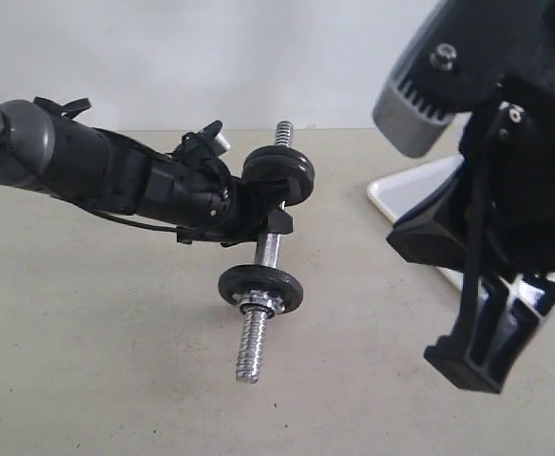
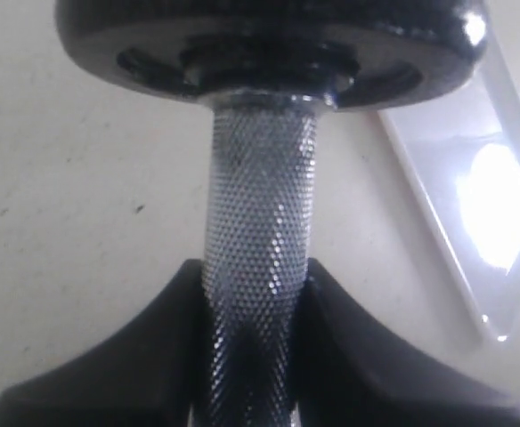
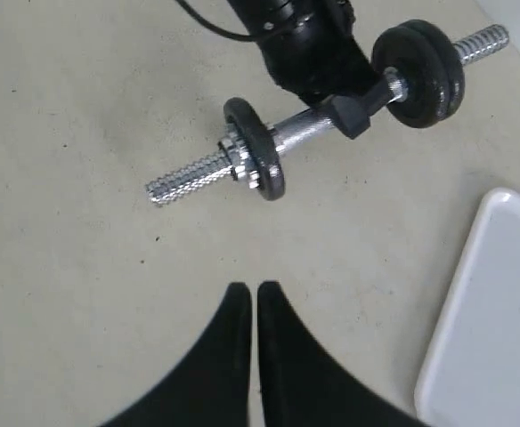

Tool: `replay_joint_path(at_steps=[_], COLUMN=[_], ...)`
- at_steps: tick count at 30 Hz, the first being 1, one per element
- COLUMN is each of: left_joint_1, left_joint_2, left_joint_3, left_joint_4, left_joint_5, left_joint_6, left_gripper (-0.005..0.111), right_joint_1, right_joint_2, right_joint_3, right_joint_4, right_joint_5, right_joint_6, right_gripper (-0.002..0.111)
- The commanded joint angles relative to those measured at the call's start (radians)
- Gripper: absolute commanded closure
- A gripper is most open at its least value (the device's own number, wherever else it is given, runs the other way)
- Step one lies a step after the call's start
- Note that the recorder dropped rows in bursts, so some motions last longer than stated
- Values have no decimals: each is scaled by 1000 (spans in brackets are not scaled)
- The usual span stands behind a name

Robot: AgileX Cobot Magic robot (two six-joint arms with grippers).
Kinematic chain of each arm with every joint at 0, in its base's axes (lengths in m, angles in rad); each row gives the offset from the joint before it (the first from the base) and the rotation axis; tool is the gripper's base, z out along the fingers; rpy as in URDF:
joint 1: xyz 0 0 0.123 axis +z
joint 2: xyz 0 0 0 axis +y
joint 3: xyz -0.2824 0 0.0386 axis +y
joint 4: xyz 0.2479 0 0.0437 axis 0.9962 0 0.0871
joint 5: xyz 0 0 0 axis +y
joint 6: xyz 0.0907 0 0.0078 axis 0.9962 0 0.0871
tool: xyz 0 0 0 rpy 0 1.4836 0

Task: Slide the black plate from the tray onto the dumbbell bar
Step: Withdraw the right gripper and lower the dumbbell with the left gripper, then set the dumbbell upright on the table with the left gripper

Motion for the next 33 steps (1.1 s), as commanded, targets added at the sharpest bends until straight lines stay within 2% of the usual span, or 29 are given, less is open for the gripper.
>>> replay_joint_path(at_steps=[1,9,19,33], left_joint_1=[-37,-89,-108,-108], left_joint_2=[-26,82,176,239], left_joint_3=[-172,-318,-436,-507], left_joint_4=[-101,-101,-101,-101], left_joint_5=[90,38,6,-21], left_joint_6=[-47,-119,-226,-305], left_gripper=[102,102,102,102], right_joint_1=[1,1,1,1], right_joint_2=[-59,-143,-199,-199], right_joint_3=[59,136,150,150], right_joint_4=[2,2,2,2], right_joint_5=[-12,-12,-6,-7], right_joint_6=[22,40,41,20], right_gripper=[109,109,109,109])
